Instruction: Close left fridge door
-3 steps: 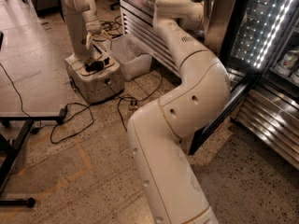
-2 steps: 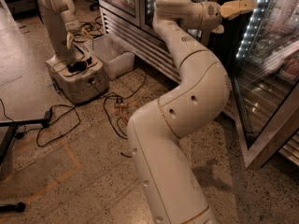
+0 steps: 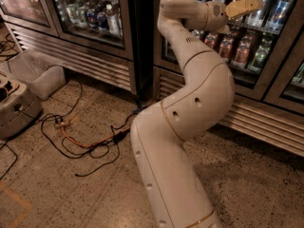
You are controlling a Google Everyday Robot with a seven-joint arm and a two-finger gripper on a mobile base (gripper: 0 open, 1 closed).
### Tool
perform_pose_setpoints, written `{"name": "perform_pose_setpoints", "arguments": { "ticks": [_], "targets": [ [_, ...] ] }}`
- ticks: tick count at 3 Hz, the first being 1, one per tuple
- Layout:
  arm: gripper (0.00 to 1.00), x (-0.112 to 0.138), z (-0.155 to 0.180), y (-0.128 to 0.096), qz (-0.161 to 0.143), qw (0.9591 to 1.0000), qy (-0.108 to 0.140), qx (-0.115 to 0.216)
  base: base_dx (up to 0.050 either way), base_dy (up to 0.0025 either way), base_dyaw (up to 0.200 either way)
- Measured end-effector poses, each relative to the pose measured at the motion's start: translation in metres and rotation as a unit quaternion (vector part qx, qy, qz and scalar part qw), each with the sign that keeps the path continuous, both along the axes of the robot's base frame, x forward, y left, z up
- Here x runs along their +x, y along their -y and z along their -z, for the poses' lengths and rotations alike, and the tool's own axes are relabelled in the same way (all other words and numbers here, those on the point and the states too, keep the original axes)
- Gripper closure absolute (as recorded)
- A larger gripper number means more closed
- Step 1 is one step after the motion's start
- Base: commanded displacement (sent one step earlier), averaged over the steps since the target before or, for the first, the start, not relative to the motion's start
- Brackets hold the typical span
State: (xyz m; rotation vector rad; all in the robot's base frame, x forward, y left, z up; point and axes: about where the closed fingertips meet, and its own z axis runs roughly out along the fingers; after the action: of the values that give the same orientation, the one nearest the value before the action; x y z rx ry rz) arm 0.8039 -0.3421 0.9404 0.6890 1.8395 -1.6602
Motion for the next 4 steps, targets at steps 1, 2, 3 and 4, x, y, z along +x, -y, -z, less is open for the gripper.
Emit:
{"name": "perform_pose_setpoints", "arguments": {
  "ticks": [1,2,3,4],
  "targets": [
    [0.00,0.002,0.000,0.002,-0.005,1.0000,0.000,0.000,0.000,-0.00035,0.205],
    [0.00,0.002,0.000,0.002,-0.005,1.0000,0.000,0.000,0.000,0.00046,-0.207],
    [0.00,0.002,0.000,0.002,-0.005,1.0000,0.000,0.000,0.000,0.00000,0.000],
    [0.18,0.000,0.003,0.029,-0.017,0.9988,0.016,0.043,0.000,0.00000,0.000]
  ]
}}
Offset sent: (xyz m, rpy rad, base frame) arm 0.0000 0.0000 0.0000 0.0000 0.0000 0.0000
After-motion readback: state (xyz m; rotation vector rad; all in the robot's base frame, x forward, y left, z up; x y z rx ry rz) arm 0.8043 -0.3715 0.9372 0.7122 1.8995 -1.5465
